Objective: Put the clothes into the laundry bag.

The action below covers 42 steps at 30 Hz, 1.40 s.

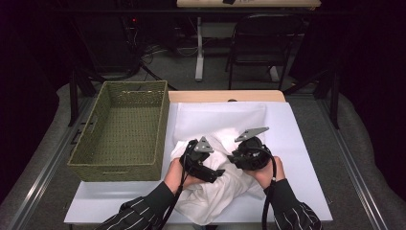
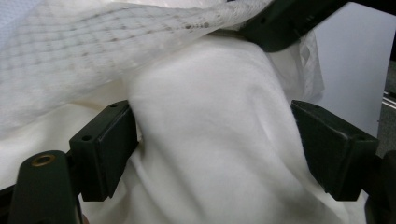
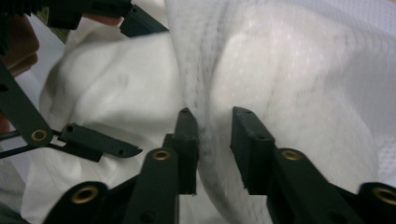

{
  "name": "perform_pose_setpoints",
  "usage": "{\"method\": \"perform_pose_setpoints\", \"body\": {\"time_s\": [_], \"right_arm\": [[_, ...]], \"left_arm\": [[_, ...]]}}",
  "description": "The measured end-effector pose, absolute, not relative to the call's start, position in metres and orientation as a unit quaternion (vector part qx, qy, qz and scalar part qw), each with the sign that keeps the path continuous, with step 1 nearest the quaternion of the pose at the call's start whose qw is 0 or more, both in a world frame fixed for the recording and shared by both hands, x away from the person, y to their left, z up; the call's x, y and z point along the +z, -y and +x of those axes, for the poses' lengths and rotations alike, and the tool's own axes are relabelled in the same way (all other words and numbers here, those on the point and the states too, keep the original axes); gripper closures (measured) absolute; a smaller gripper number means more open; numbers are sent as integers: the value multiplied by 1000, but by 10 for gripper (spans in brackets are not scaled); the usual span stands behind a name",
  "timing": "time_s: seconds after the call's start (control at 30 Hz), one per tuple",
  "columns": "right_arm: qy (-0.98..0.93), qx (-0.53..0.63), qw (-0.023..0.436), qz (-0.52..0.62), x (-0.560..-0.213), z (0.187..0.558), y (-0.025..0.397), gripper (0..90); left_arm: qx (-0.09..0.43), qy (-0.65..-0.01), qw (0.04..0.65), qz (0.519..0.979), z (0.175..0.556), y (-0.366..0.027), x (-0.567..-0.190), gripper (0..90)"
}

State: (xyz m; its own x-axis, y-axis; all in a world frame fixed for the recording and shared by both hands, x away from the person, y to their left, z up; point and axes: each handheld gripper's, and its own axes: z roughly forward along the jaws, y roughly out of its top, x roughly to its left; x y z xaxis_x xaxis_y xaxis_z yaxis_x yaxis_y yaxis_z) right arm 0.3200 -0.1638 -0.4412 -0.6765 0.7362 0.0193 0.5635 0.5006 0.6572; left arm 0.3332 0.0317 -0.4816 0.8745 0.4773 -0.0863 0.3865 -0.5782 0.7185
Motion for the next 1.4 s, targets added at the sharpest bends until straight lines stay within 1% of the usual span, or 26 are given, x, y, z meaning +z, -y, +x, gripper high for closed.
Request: {"method": "perform_pose_setpoints", "body": {"time_s": [0.1,0.13,0.17,0.2,0.27,0.33,0.4,0.53,0.6,0.67,0.73,0.83,0.97,1.03,1.07,1.1,1.13,1.23,1.33,1.4], "right_arm": [[-863,302,145,378,-444,314,168,701],[-865,296,146,379,-446,313,169,704],[-865,291,147,381,-448,312,171,720],[-867,286,148,382,-451,311,174,751],[-868,282,144,382,-453,310,177,850],[-868,281,139,384,-455,310,180,877],[-867,286,136,384,-456,310,181,883],[-858,315,119,387,-448,305,179,889],[-855,337,120,376,-439,301,175,889],[-855,338,130,370,-435,299,171,887],[-855,327,123,384,-443,305,175,883],[-853,307,116,405,-457,312,185,853],[-851,312,123,406,-454,312,191,824],[-851,312,121,405,-454,313,191,796],[-850,313,120,405,-455,314,192,793],[-850,313,120,408,-456,314,193,788],[-849,313,120,408,-456,314,193,778],[-849,317,123,404,-455,313,193,749],[-846,325,133,402,-452,312,191,709],[-843,335,145,396,-449,313,186,713]], "left_arm": [[49,-249,387,886,340,-25,-494,170],[55,-246,386,887,341,-22,-497,178],[78,-242,390,885,340,-22,-500,228],[88,-236,388,887,340,-22,-502,341],[95,-235,389,886,340,-23,-507,462],[101,-236,395,882,340,-23,-508,568],[105,-244,404,875,341,-24,-507,619],[114,-284,433,848,347,-29,-494,669],[120,-293,441,840,349,-28,-485,693],[120,-296,438,840,352,-25,-487,688],[112,-291,423,850,355,-21,-498,652],[110,-268,414,863,355,-21,-499,539],[94,-230,384,889,352,-25,-489,351],[93,-219,367,899,348,-29,-483,278],[83,-218,365,901,347,-32,-480,226],[78,-217,364,903,345,-35,-477,214],[83,-220,362,902,344,-38,-475,215],[76,-228,368,898,344,-40,-477,268],[77,-234,377,893,346,-36,-486,400],[65,-250,375,890,349,-33,-490,478]]}}
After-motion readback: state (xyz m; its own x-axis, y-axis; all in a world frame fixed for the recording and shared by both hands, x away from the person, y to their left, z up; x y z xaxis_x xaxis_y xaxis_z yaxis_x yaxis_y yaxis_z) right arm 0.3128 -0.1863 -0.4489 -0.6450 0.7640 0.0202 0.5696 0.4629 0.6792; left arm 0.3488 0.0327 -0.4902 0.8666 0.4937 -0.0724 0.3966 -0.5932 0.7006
